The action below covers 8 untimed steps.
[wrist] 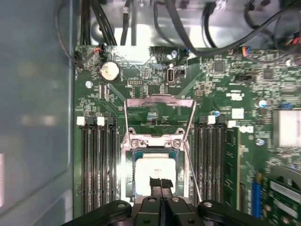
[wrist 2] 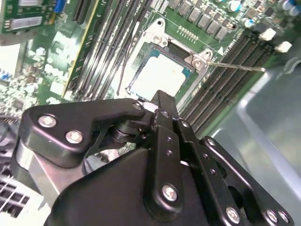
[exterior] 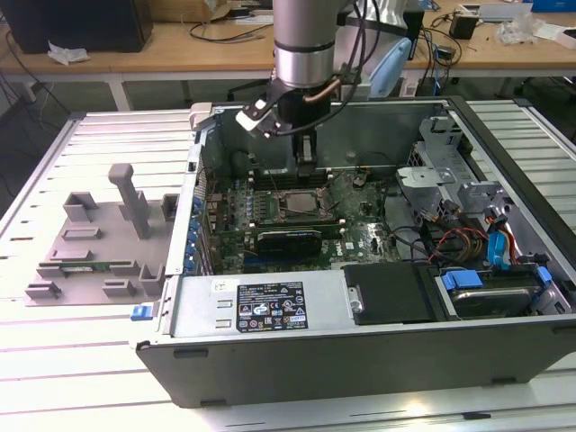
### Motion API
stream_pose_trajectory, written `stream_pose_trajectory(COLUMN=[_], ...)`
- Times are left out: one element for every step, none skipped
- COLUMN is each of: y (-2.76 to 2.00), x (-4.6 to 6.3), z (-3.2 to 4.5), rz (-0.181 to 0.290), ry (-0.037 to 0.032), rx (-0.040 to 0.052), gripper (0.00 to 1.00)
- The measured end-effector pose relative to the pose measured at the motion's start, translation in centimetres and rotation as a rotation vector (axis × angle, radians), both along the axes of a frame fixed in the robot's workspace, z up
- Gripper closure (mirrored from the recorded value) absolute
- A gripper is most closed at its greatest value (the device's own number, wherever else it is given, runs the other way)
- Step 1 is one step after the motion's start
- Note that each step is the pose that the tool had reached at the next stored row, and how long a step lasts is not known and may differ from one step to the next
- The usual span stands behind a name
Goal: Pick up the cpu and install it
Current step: 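Place the cpu into insertion slot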
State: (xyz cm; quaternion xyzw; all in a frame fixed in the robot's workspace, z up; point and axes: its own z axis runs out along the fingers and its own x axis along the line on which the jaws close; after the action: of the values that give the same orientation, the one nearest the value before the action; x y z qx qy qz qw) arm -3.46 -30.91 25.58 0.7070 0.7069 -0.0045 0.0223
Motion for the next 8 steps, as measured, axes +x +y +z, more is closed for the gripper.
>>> stream_pose_trajectory(y=[0.0,0.0,0.0,0.0,0.0,0.0,0.0,0.0], x=[0.0,0.0,0.0,0.0,0.0,0.0,0.0,0.0], z=[0.22,0.27,0.28,0.28,0.28,0.28,0.28,0.28], rz=[0.0,0.0,0.0,0.0,0.0,0.0,0.0,0.0], ry=[-0.0001,-0.0001,-0.0001,0.0,0.0,0.0,0.0,0.0], rx=[-0.0005,-0.0011,-0.0012,-0.0013,-0.0015,-0.0015,-0.0016,-0.0017], gripper=[0.89,0.89,0.89,0.89,0.89,0.89,0.89,0.89])
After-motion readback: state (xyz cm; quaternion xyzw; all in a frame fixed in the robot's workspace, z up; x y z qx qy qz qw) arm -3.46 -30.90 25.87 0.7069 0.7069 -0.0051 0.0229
